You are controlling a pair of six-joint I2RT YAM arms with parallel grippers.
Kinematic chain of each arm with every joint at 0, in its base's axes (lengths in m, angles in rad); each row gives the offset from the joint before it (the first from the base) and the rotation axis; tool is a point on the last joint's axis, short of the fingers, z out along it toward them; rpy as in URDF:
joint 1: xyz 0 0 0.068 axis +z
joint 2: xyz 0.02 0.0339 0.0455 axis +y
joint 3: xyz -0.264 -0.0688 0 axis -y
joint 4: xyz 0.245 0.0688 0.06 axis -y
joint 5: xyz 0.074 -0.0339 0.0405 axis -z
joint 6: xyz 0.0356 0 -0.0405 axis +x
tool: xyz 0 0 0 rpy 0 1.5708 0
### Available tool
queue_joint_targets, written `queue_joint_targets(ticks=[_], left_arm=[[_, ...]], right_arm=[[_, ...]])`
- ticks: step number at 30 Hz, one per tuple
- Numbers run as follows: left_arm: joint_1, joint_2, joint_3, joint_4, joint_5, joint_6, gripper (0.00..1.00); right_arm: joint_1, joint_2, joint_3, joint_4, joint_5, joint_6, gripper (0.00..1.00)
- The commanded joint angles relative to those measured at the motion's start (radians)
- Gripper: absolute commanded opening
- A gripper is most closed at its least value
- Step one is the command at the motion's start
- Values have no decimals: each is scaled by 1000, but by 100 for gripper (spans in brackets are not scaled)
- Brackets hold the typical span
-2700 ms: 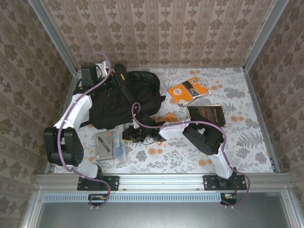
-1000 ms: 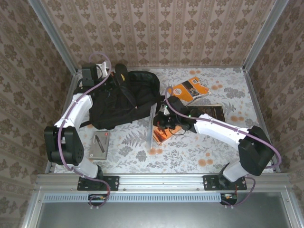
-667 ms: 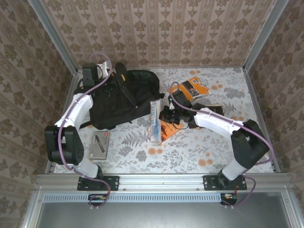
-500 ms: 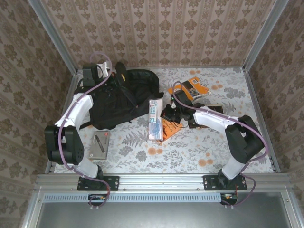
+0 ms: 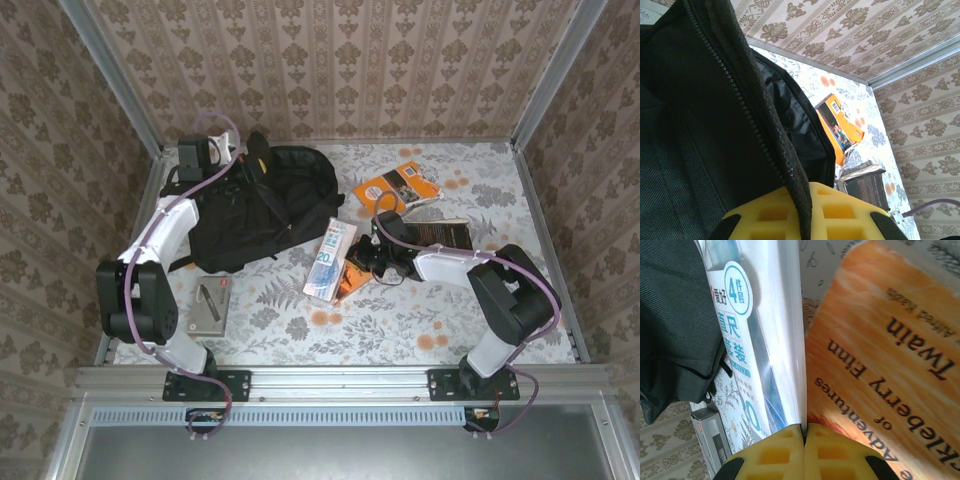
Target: Pack the student bag
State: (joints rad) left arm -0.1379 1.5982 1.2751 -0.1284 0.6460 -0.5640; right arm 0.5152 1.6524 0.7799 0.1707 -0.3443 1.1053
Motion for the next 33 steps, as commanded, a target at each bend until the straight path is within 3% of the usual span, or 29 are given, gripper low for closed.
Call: queue_joint_targets(ticks=[1,10,33], left_arm=[[-17,12,30,-33,4,40,0],[-48,18,50,-82,-41,87,0],[-71,30,60,-99,-47,102,0]], right_arm=[[-9,-37,-23,106,9,33,0],[-8,5,46,101,46,78,0],[40,-110,-154,226,196,162,0]])
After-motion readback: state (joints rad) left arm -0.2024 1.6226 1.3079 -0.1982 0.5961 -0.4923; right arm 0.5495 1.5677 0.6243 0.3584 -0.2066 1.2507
